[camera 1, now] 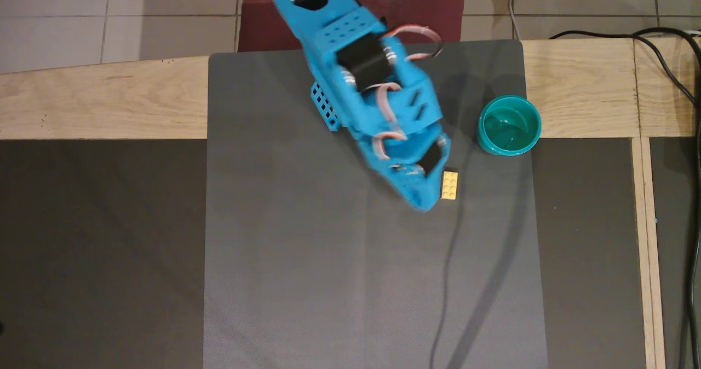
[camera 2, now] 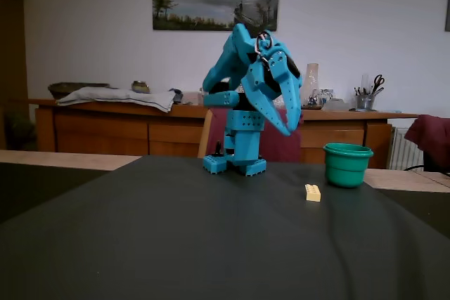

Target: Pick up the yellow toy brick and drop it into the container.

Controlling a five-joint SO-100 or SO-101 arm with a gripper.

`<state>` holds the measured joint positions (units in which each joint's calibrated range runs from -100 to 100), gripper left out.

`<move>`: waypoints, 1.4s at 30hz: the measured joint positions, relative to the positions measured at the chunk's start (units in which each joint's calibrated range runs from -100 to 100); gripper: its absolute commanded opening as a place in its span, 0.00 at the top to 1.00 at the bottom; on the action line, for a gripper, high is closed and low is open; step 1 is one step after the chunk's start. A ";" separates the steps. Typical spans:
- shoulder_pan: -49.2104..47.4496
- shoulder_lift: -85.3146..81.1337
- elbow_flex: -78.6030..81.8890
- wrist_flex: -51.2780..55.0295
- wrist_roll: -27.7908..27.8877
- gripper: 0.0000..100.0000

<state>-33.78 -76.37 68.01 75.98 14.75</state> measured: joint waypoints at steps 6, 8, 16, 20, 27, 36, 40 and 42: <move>-6.38 23.37 -8.70 0.00 0.00 1.00; -9.35 28.81 -9.15 -0.44 0.05 1.00; -13.81 45.30 -9.42 -6.42 2.59 1.00; -14.03 48.02 -9.52 -9.41 2.59 1.00; -14.03 48.36 -9.52 -9.41 2.75 0.97; -14.03 48.96 -9.52 -9.68 2.86 0.72; -14.03 49.21 -9.52 -9.68 4.39 0.72; -14.03 49.21 -9.52 -9.68 4.87 0.72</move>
<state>-47.81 -27.16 58.50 66.30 19.62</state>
